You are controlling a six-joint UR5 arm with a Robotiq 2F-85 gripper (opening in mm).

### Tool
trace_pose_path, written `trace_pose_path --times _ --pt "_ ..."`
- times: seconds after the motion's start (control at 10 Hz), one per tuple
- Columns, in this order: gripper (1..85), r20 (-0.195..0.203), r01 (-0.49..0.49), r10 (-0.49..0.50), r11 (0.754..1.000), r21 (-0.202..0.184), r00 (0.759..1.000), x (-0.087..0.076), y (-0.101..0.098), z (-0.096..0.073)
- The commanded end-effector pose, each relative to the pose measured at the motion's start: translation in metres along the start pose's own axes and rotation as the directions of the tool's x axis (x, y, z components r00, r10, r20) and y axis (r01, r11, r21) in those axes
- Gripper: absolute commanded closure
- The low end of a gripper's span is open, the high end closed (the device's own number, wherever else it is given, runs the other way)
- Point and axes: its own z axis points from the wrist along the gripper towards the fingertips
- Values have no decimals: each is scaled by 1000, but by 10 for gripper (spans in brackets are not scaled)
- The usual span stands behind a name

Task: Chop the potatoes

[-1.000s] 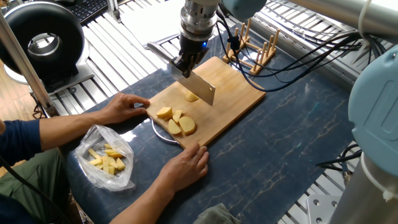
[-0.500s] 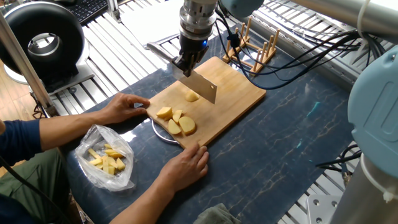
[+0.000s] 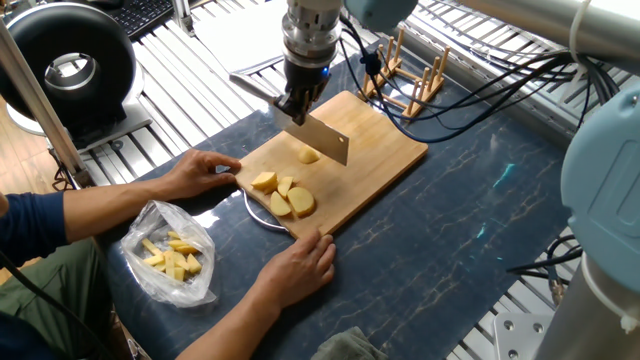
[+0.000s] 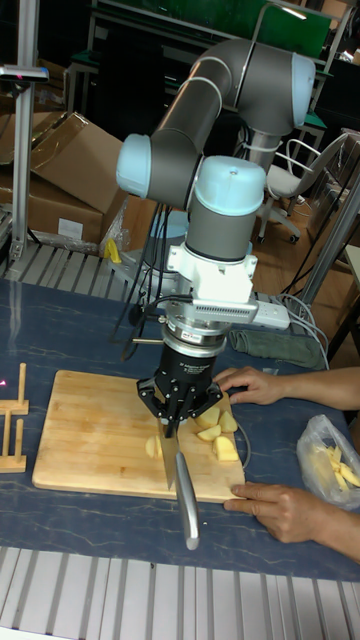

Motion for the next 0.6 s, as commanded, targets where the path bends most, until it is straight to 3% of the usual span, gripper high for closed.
trace_pose_path --times 0.0,0.5 --pt "847 16 11 -11 1000 2 1000 -4 2 0" --pt "847 12 -8 8 1000 -7 1000 0 6 -3"
